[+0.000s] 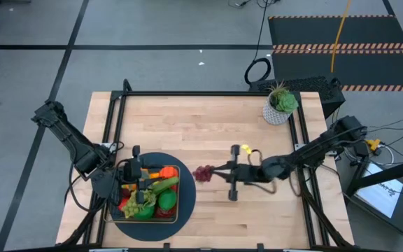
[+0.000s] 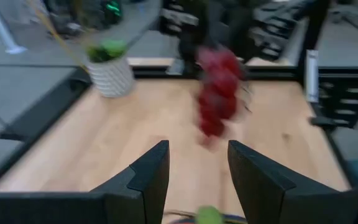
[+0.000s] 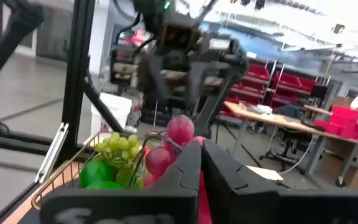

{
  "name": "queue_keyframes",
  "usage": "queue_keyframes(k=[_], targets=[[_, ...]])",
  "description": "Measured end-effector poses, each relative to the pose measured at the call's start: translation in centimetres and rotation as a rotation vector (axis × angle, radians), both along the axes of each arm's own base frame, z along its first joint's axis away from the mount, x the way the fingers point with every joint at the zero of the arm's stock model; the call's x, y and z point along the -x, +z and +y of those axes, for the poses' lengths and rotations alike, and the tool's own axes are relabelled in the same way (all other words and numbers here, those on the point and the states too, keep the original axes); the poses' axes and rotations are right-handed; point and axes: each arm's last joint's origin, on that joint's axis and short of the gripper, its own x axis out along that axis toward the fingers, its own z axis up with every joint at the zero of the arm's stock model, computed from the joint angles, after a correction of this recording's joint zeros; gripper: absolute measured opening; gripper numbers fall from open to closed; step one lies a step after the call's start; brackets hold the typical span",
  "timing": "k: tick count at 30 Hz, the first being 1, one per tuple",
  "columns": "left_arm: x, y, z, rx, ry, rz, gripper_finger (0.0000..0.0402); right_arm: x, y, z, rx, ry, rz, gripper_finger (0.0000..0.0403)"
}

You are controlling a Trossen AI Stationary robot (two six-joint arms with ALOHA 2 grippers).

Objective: Build produce basket
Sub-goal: Put the red grapes into the gold wire basket

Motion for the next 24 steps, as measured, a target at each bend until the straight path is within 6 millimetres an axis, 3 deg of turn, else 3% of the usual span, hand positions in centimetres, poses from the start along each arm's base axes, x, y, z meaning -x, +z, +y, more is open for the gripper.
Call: queue_keyframes(k=[7,13,24], targets=[[0.2,0.0,0.6,-0.114,0.144,-0.027,0.0166,-5.1,1.3,2.3,-0.003,0.012,0.048,0.0],[0.3,-0.1,0.9,-0.163,0.243,-0.047,0.0166,-8.6,1.7,4.2,-0.087,0.132,0.015,0.0],[0.4,0.0,1.2,-0.2,0.327,-0.077,0.0166,-12.7,0.5,6.1,-0.172,0.188,-0.002,0.0]])
